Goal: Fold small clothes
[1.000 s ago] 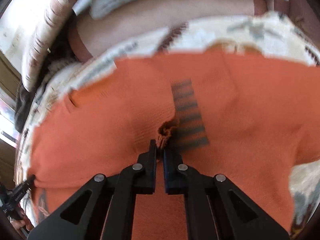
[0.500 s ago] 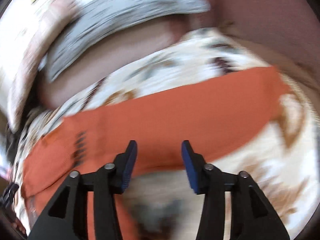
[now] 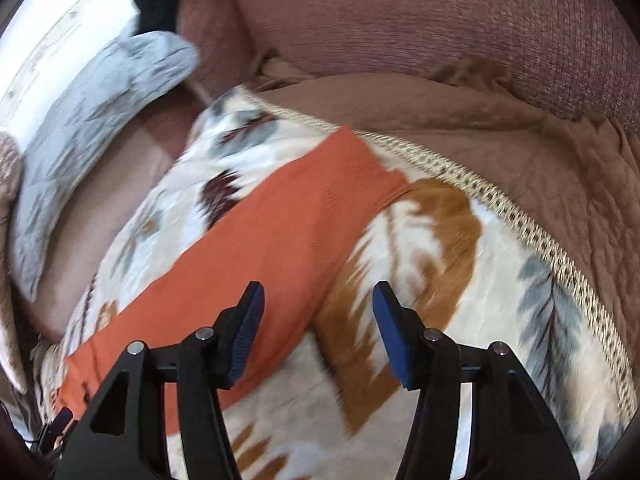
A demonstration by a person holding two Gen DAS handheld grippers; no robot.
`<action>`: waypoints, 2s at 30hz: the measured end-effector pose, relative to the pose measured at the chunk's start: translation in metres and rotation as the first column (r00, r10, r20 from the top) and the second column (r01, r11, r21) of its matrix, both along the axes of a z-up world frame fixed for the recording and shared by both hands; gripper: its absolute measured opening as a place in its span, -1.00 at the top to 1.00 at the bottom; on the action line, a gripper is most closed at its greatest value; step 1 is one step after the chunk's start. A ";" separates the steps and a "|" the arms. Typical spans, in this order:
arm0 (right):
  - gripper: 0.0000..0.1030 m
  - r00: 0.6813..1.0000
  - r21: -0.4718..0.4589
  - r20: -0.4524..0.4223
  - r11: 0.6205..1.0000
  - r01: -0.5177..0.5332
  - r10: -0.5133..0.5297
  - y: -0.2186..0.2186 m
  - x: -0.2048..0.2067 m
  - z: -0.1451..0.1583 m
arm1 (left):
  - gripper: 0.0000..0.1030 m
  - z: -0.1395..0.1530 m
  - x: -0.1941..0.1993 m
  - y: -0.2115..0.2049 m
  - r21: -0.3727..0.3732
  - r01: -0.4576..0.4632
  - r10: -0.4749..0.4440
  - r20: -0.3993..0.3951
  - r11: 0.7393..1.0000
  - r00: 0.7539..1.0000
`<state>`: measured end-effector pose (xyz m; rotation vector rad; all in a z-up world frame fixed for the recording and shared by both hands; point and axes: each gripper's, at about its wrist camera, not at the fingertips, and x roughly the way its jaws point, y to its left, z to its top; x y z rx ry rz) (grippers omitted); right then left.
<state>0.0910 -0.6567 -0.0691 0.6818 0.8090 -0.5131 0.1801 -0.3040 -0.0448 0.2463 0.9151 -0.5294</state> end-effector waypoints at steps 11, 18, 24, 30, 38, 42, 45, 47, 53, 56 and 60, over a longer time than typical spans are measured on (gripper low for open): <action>0.85 0.995 -0.014 0.071 0.997 -0.073 0.073 -0.013 0.042 -0.017 | -0.04 -0.039 0.016 -0.014 0.025 0.025 -0.021 -0.140 0.999 0.990; 0.85 0.927 -0.135 0.181 0.942 -0.306 0.327 0.079 0.064 0.046 | -0.16 -0.010 0.020 0.086 -0.132 -0.126 0.089 -0.254 0.983 0.963; 0.85 0.768 -0.122 0.257 0.808 -0.576 0.587 0.232 0.101 0.086 | -0.20 0.006 0.015 0.194 -0.155 -0.290 0.244 -0.262 0.944 0.934; 0.85 0.571 -0.056 0.309 0.614 -0.787 0.761 0.399 0.118 0.074 | -0.28 0.015 -0.003 0.288 -0.208 -0.420 0.365 -0.259 0.883 0.894; 0.17 0.249 0.018 0.149 0.249 -0.968 0.957 0.549 0.092 0.002 | -0.28 -0.001 -0.023 0.371 -0.311 -0.504 0.434 -0.269 0.805 0.860; 0.07 0.306 0.025 0.153 0.306 -0.952 0.940 0.523 0.079 0.009 | -0.30 -0.002 -0.016 0.355 -0.272 -0.471 0.410 -0.253 0.839 0.876; 0.04 0.439 0.019 0.167 0.442 -0.897 0.883 0.470 0.075 0.028 | -0.30 0.002 -0.013 0.347 -0.217 -0.488 0.449 -0.205 0.846 0.870; -0.08 0.533 -0.007 0.146 0.539 -0.842 0.833 0.433 0.072 0.038 | -0.30 0.006 -0.012 0.351 -0.193 -0.509 0.474 -0.201 0.839 0.858; -0.12 0.805 -0.164 -0.025 0.791 -0.589 0.593 0.333 0.082 0.039 | -0.16 -0.015 0.002 0.342 -0.083 -0.467 0.442 -0.214 0.880 0.871; -0.12 0.842 -0.085 -0.024 0.838 -0.539 0.539 0.305 0.089 0.025 | -0.06 -0.034 0.003 0.313 0.005 -0.384 0.381 -0.139 0.923 0.914; -0.12 0.852 -0.034 -0.075 0.853 -0.521 0.518 0.292 0.096 0.006 | 0.87 -0.025 0.002 0.309 -0.033 -0.378 0.372 -0.117 0.925 0.921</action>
